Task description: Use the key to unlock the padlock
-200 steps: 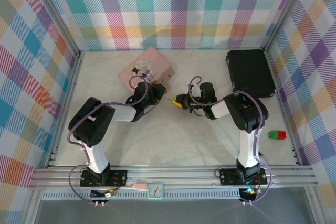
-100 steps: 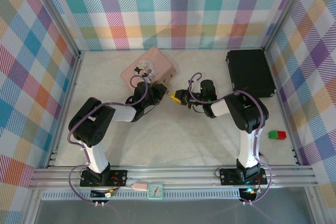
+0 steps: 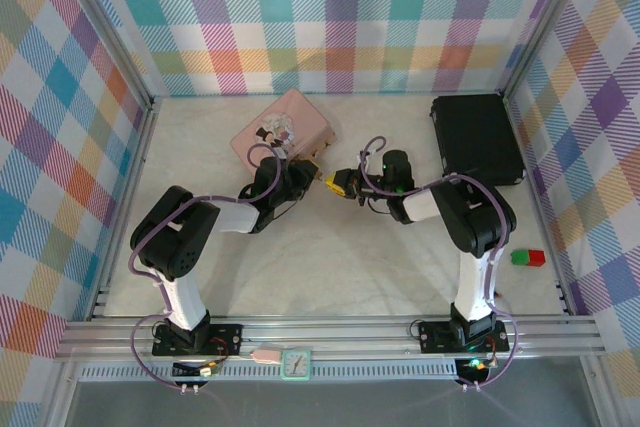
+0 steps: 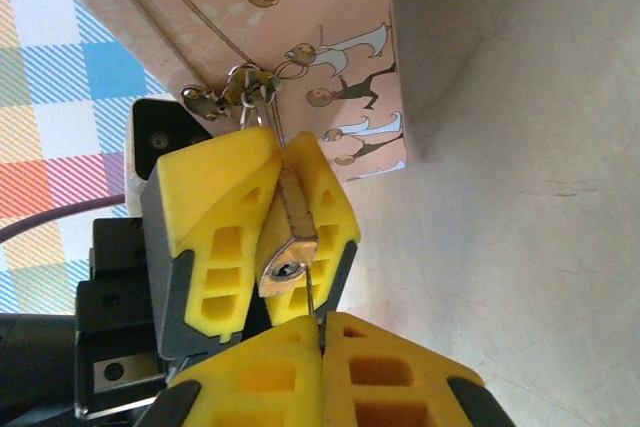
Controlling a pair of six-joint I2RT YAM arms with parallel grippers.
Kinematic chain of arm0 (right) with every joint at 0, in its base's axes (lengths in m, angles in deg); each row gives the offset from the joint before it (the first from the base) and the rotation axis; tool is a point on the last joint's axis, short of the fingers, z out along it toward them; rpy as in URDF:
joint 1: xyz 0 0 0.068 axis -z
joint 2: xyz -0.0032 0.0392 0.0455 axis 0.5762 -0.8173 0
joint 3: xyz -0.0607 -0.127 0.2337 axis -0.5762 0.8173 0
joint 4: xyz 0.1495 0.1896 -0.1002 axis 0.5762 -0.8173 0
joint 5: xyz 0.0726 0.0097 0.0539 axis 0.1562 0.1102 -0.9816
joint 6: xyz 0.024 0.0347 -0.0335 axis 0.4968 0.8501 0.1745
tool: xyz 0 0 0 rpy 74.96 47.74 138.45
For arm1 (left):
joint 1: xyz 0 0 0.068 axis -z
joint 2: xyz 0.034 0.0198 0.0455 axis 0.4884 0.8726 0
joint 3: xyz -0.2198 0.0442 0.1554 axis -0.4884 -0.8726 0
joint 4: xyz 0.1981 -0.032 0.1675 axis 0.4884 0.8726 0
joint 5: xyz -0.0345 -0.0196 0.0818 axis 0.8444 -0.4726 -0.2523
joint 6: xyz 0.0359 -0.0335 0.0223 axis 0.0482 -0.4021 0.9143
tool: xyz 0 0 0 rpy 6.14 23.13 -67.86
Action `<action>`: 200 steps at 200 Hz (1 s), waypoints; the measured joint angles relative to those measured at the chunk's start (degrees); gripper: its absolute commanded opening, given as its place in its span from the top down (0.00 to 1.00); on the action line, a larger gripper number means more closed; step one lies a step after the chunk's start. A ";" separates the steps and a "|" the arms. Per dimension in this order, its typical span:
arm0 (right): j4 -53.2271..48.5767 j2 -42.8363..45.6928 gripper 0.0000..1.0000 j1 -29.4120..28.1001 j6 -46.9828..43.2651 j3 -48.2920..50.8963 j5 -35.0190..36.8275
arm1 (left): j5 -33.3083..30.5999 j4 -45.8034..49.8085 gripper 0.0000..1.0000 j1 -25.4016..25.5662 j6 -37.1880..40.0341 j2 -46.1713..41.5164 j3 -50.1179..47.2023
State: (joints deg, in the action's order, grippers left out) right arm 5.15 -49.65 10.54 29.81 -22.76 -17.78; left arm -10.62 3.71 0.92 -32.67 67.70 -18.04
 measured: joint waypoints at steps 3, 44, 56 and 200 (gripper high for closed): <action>-0.11 0.13 1.00 0.00 0.00 0.02 -0.02 | -0.02 -0.09 1.00 0.00 0.02 -0.02 0.00; 0.44 0.76 1.00 0.33 0.04 0.07 0.28 | 0.04 -0.09 1.00 -0.02 0.00 -0.02 -0.04; 0.52 0.76 1.00 0.33 0.07 0.07 0.28 | 0.02 -0.11 1.00 0.00 0.00 -0.02 -0.07; 3.28 -0.74 1.00 -0.42 1.57 -0.76 0.26 | -1.07 -0.57 1.00 0.00 -1.44 -0.74 -0.33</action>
State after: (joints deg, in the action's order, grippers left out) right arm 8.43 -50.40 10.13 31.39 -23.52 -17.51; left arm -11.69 3.14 0.92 -34.11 66.96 -18.36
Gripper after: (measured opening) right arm 0.047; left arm 0.145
